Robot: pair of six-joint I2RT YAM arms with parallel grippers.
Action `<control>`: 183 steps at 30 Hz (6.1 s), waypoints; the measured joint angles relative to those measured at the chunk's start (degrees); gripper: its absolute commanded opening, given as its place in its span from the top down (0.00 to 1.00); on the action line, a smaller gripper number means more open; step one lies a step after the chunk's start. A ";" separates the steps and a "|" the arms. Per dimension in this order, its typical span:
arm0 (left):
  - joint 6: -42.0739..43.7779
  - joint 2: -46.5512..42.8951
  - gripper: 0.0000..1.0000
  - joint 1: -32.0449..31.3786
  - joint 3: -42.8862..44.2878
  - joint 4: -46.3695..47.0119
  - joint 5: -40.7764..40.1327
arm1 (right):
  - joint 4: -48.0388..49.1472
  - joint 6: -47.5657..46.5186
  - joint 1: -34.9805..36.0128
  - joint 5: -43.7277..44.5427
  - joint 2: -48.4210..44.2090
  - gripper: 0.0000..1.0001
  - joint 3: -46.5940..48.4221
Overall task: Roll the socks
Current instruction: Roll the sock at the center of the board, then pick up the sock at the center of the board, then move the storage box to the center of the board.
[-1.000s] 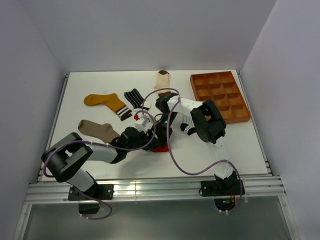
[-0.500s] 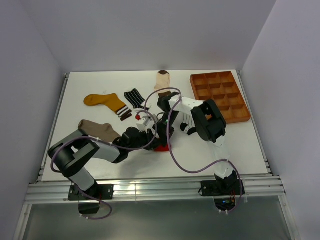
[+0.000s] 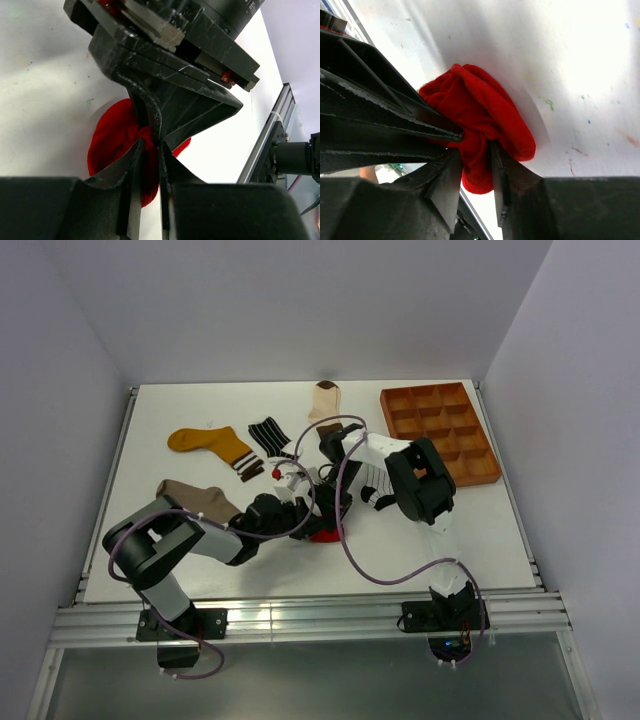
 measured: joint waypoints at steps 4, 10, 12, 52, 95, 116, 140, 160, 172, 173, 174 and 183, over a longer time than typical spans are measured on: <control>-0.68 0.85 1.00 0.00 0.33 0.96 0.35 | 1.75 0.68 -0.66 0.72 -1.75 0.53 -1.90; -1.07 2.67 1.00 -0.02 1.33 2.45 0.70 | 4.48 1.22 -1.18 3.17 -4.48 0.52 -4.31; -1.22 3.19 1.00 -0.02 1.44 3.17 0.70 | 4.66 1.29 -1.33 3.63 -4.68 0.52 -4.37; -4.42 4.39 1.00 0.92 7.23 -10.36 0.31 | 8.55 4.66 -2.75 3.56 -7.04 0.46 -7.34; 0.87 10.54 1.00 8.79 25.68 -46.95 24.37 | 57.33 -17.90 22.77 30.27 -54.80 0.36 -57.92; 1.42 10.32 0.63 10.10 24.04 -47.36 25.83 | 57.00 -18.45 24.15 38.10 -38.64 0.75 -49.09; -0.66 -2.71 0.48 23.28 19.58 -53.00 17.88 | 29.64 -9.97 1.22 12.04 -25.92 0.97 -21.79; -0.63 -3.56 0.50 23.32 22.27 -53.81 17.90 | 19.93 2.67 -24.46 16.11 -4.57 0.99 30.97; -0.42 -3.76 0.50 23.32 26.05 -54.05 17.90 | 34.40 4.61 -30.49 42.21 6.54 1.00 33.07; -0.39 -3.76 0.50 23.32 26.18 -54.10 17.90 | 34.91 4.48 -30.40 43.47 7.41 1.00 33.07; -0.37 -3.72 0.50 23.32 26.25 -54.18 17.92 | 35.23 4.26 -30.27 44.50 8.11 1.00 33.07; -0.20 -1.31 0.50 23.32 26.51 -54.23 18.23 | 39.04 1.75 -29.49 48.02 9.62 1.00 28.59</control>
